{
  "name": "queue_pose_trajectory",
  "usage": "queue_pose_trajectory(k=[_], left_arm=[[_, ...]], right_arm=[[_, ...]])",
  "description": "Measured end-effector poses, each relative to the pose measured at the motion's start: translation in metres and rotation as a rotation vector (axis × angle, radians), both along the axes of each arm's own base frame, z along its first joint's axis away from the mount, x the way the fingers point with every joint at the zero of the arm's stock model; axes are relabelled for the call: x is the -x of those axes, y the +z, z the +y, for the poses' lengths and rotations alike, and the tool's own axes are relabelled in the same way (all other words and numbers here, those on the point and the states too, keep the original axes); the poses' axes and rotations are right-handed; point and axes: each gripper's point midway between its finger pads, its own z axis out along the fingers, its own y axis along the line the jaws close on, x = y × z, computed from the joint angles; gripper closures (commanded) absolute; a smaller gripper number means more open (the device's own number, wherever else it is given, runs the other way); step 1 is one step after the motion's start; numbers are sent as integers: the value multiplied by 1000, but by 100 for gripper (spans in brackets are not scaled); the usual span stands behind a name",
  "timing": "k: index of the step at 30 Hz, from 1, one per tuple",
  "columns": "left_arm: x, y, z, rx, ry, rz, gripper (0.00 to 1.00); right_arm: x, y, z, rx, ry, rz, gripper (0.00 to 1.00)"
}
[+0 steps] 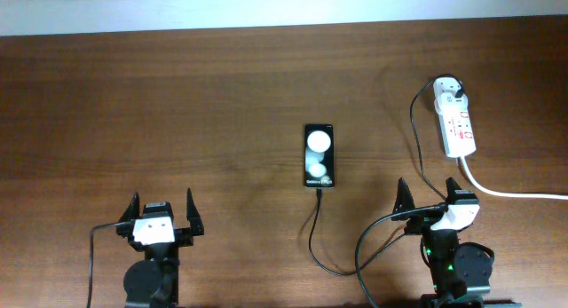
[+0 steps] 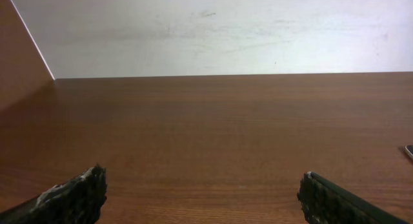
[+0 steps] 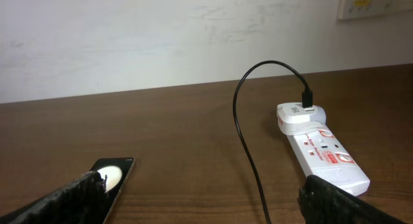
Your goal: Plug charger to phone and switch on socket
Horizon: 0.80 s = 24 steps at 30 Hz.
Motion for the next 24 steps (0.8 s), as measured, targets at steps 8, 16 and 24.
queue_pose_trajectory(k=[8, 16, 24], left_arm=[[0, 3, 10, 1, 41, -13, 1], [-1, 3, 18, 3, 74, -42, 1], [-1, 2, 18, 3, 74, -41, 1]], right_arm=[[0, 0, 0, -1, 0, 0, 1], [0, 0, 0, -1, 0, 0, 1], [0, 0, 0, 0, 0, 0, 1]])
